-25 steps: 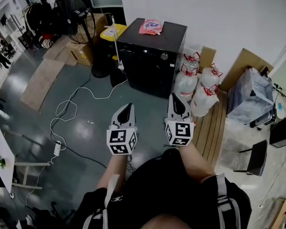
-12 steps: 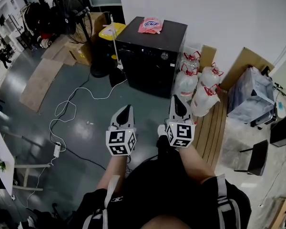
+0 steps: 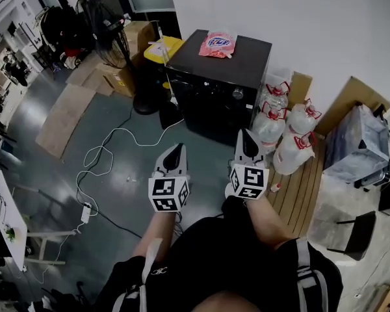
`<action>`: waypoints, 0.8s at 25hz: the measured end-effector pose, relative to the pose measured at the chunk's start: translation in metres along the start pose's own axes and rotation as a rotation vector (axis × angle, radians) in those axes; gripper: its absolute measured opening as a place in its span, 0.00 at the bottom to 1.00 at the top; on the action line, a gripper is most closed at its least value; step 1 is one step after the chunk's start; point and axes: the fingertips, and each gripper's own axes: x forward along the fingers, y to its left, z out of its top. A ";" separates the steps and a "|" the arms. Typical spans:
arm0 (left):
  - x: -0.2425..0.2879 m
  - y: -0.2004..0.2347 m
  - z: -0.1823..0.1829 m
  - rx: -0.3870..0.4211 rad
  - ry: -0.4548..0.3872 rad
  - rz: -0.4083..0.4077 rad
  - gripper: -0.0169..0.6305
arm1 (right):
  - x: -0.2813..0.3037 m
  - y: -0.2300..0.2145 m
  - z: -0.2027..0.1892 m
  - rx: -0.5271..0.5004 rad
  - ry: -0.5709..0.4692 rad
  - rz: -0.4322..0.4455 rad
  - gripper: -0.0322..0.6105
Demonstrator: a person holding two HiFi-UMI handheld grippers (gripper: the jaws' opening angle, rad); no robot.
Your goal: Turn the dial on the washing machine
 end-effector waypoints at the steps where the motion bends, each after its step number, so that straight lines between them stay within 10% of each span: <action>1: 0.015 0.005 0.003 -0.001 0.001 0.005 0.03 | 0.016 -0.004 -0.001 0.000 0.001 0.004 0.06; 20: 0.269 0.035 0.066 -0.031 0.012 0.014 0.03 | 0.258 -0.102 -0.002 -0.012 0.046 0.053 0.06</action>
